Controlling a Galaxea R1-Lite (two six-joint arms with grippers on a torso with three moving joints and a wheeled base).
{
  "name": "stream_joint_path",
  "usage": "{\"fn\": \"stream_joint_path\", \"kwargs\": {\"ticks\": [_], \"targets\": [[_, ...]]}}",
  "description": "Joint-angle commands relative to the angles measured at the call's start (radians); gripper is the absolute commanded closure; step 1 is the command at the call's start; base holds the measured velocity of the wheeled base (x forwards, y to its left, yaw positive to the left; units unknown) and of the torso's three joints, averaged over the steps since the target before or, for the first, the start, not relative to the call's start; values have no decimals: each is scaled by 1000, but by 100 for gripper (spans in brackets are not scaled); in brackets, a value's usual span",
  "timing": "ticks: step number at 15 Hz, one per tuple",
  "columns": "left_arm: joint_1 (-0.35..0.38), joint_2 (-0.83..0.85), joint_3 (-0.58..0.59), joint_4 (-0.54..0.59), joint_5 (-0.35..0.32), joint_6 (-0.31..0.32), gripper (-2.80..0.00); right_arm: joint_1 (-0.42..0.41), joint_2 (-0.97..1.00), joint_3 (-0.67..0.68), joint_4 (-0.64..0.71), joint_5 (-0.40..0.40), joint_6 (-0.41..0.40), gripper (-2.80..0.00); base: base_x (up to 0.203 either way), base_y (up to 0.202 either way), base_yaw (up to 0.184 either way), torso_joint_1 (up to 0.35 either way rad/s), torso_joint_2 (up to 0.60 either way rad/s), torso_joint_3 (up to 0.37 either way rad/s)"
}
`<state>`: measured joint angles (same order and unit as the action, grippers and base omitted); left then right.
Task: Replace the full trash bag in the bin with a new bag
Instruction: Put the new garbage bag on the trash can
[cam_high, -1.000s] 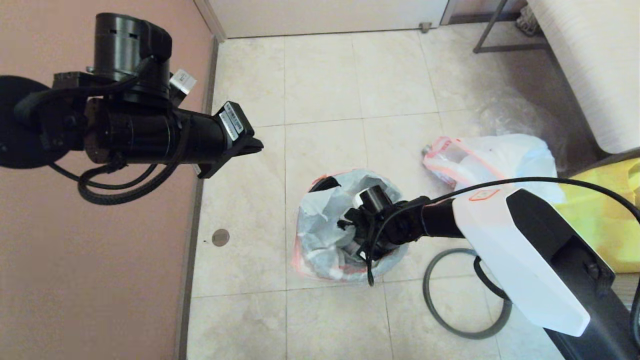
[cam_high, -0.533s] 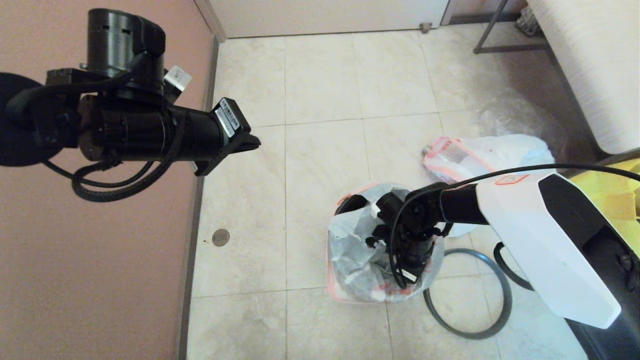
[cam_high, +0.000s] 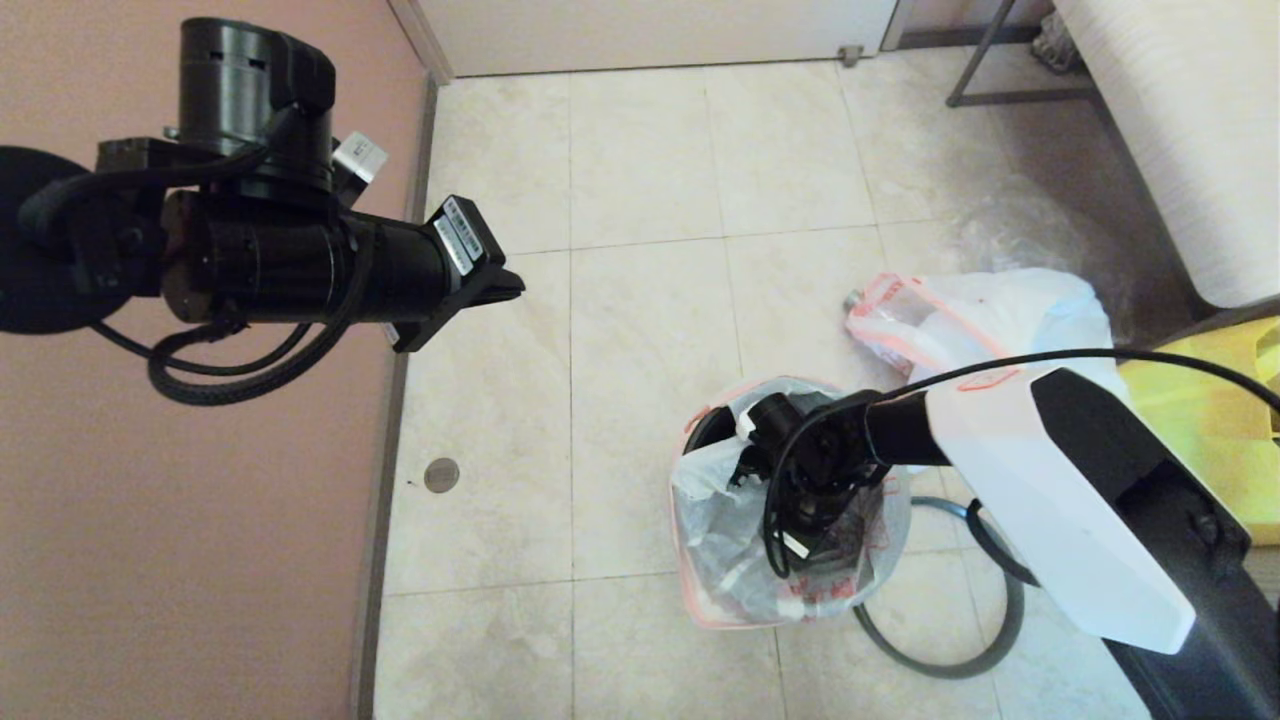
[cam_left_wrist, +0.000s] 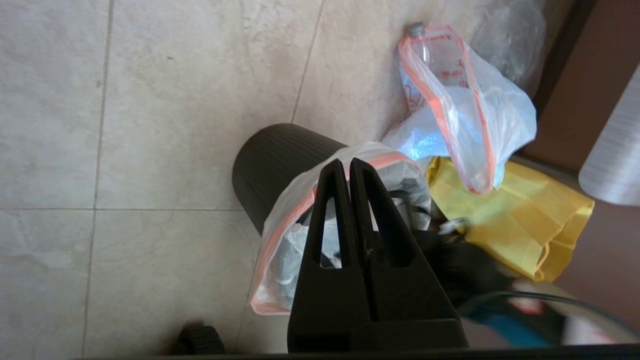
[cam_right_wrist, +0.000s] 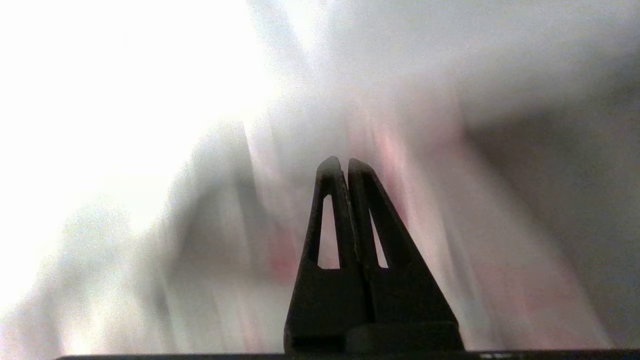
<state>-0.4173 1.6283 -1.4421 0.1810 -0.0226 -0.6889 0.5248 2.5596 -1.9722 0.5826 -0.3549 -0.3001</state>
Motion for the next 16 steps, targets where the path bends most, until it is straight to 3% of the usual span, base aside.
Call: {"fn": "stream_joint_path", "kwargs": {"ticks": [1,3,7,9,13,16], "targets": [[0,10,-1,2,0,-4,0,4,108,4,-232,0,19,0,0,0,0,0,0,0],[0,17,-2,2,0,-4,0,0,163,4,-367,2,44,0,0,0,0,0,0,0],[-2,10,-3,2,0,-4,0,1,154,8,-378,-3,52,0,0,0,0,0,0,0],[-4,3,-6,2,0,-4,0,23,87,47,-355,0,108,0,0,0,0,0,0,0],[-52,-2,-6,15,1,-5,0,113,-270,352,-259,66,302,0,0,0,0,0,0,0],[-149,-25,4,49,12,-9,0,180,-578,556,-183,147,431,0,0,0,0,0,0,0]]}}
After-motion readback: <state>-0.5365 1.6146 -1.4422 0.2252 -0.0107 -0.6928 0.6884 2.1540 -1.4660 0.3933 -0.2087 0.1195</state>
